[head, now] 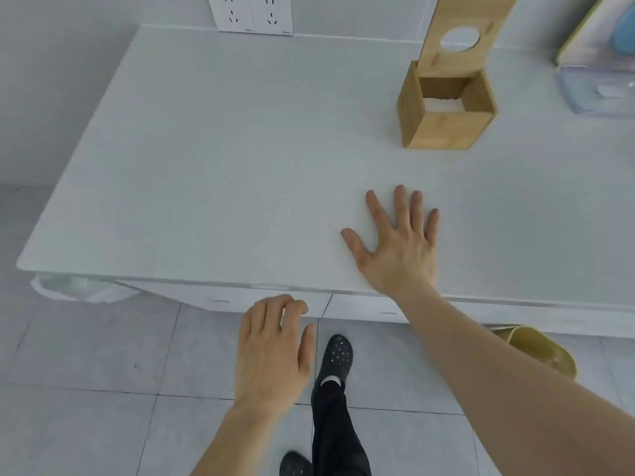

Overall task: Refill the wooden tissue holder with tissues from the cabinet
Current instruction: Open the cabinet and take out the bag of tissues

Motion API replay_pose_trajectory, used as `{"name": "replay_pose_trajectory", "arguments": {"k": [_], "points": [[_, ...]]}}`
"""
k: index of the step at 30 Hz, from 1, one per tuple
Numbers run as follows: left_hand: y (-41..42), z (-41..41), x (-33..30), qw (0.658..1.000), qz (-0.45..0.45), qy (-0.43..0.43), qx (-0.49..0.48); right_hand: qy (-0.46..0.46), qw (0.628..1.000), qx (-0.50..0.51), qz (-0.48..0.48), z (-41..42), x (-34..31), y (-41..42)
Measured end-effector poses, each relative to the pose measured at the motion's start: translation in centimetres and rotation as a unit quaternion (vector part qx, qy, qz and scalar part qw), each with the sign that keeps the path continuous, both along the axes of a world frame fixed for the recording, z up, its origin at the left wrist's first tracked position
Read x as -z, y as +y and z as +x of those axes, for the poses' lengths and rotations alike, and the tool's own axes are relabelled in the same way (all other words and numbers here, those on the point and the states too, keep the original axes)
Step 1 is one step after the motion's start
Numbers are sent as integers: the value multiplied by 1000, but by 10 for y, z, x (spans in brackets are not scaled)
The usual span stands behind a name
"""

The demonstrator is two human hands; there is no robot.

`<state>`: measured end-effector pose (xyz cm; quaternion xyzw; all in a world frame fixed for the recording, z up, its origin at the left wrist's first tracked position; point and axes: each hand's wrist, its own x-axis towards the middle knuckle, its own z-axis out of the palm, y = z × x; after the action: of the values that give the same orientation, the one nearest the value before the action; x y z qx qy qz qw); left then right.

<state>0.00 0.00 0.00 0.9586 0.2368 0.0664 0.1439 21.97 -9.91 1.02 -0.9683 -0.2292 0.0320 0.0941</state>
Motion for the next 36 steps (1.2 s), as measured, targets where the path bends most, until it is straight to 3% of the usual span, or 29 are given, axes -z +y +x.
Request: {"name": "replay_pose_trajectory", "arguments": {"k": [6, 11, 18, 36], "points": [[-19, 22, 26, 995, -17, 78, 61, -21, 1000, 0, -3, 1, 5, 1], [-28, 36, 44, 990, -7, 132, 43, -28, 1000, -1, -4, 3, 6, 1], [-34, 33, 43, 993, -18, 118, 7, -29, 1000, -8, -7, 2, 6, 0], [-68, -139, 40, 994, -33, 99, -33, -44, 999, -25, -4, 2, 9, -7]]}}
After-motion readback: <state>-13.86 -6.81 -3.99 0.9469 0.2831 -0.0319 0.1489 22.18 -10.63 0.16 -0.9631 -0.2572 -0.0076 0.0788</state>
